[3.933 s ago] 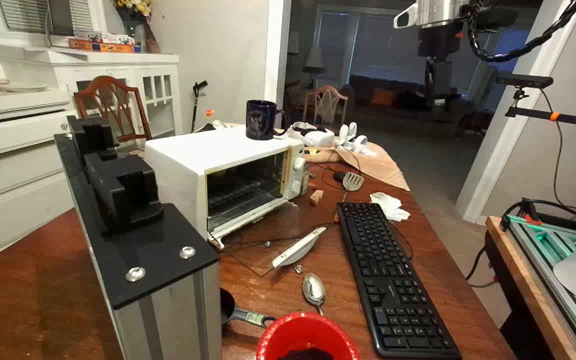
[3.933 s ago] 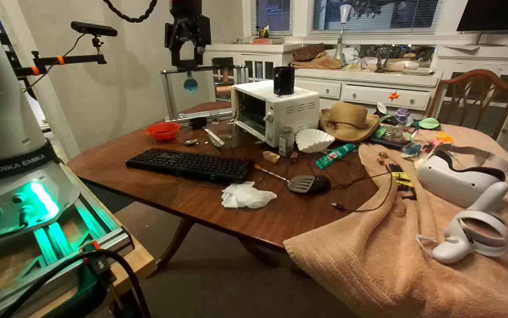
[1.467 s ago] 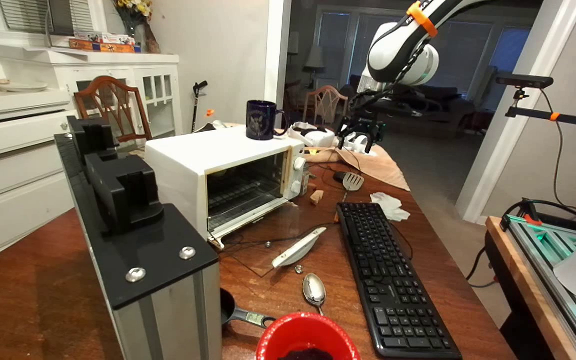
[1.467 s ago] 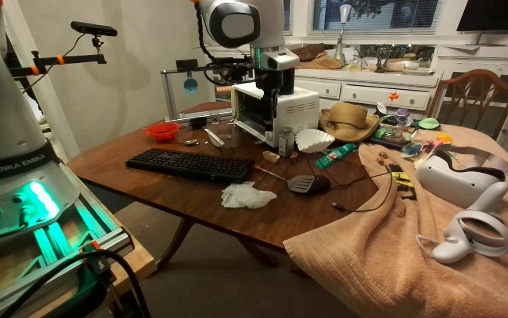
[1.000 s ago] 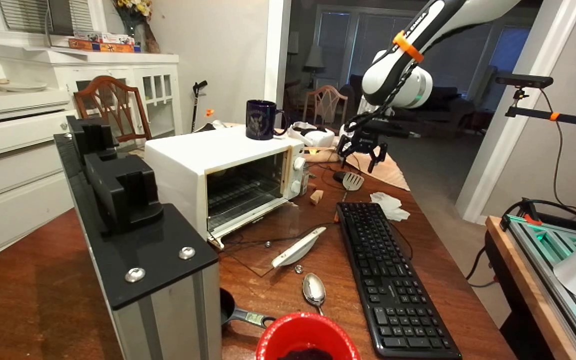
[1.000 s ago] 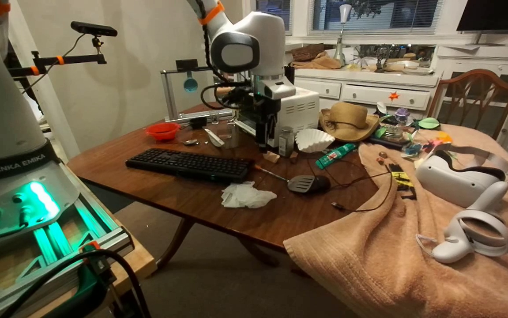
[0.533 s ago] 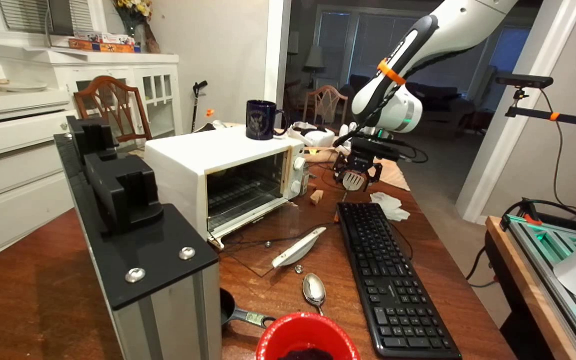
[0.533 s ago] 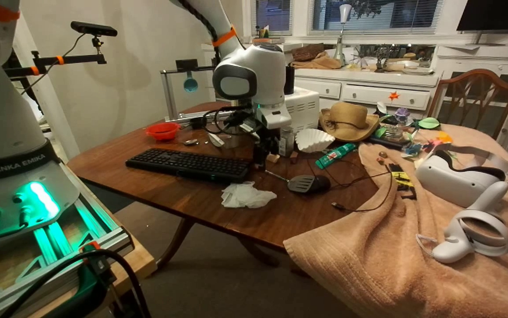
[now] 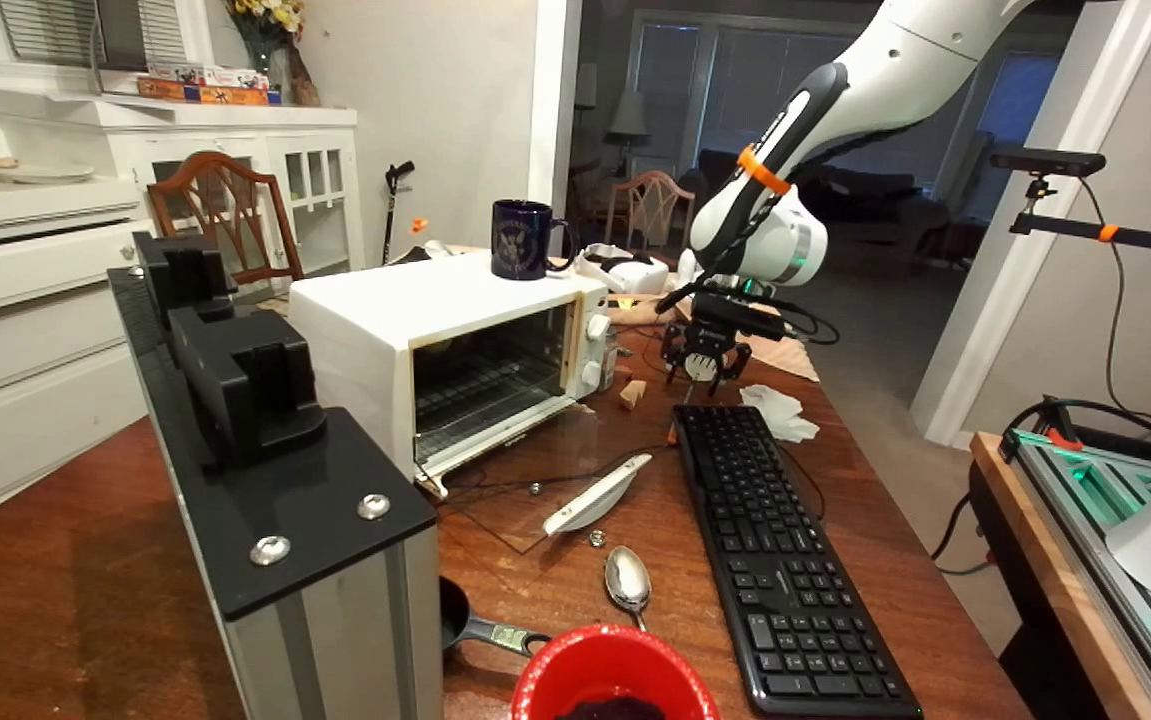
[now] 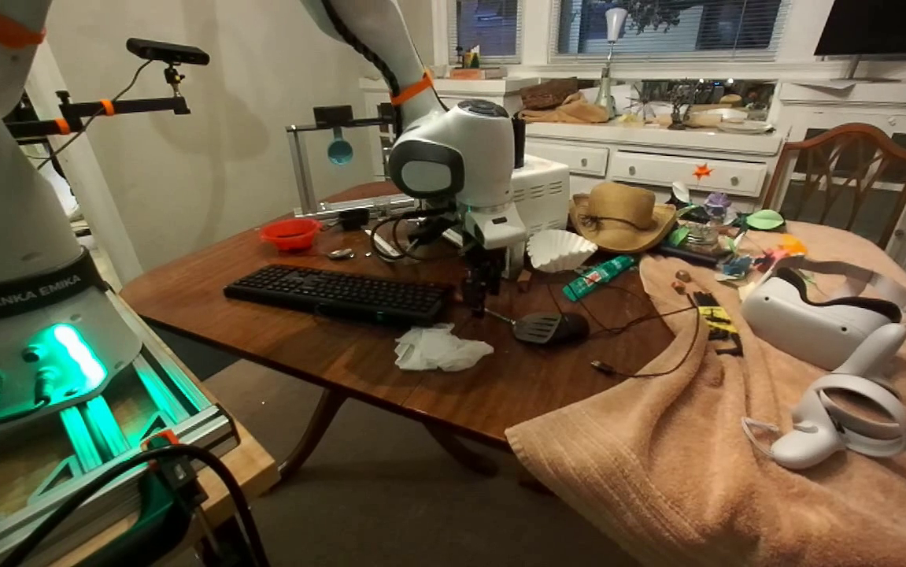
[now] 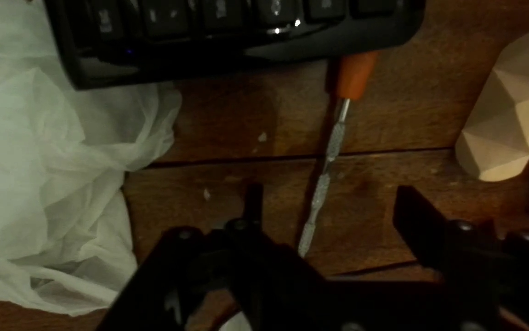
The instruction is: Move the spatula to the right
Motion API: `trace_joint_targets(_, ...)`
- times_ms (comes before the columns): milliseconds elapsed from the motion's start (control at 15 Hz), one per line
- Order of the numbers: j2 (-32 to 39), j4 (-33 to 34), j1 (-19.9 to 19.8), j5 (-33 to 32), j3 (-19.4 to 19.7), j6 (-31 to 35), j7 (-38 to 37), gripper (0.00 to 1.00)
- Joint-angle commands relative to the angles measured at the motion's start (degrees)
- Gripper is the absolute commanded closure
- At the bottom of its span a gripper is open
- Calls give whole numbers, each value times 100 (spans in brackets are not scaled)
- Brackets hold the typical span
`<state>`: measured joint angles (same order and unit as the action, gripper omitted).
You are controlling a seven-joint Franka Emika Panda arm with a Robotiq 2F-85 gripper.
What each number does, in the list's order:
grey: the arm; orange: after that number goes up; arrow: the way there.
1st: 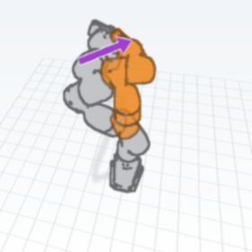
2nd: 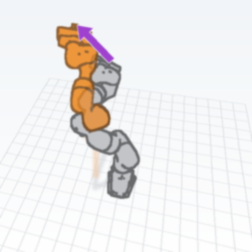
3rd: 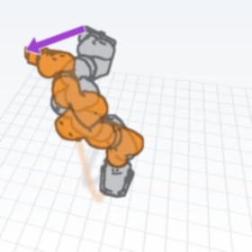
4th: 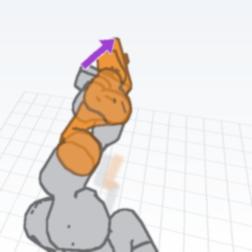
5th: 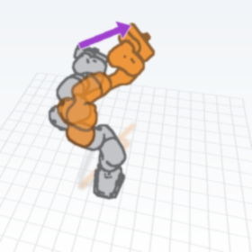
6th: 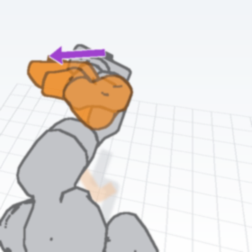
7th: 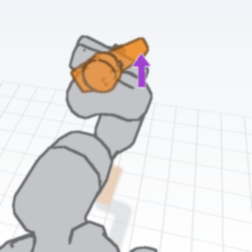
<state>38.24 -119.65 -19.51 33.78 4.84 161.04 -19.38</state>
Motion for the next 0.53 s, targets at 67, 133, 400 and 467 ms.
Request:
trace_joint_targets(67,236,197,3,58,-58,184,135,47)
trace_joint_targets(133,242,207,11,49,-58,187,138,50)
trace_joint_targets(400,256,217,63,9,-41,178,133,60)
trace_joint_targets(467,260,213,77,0,-36,181,128,65)
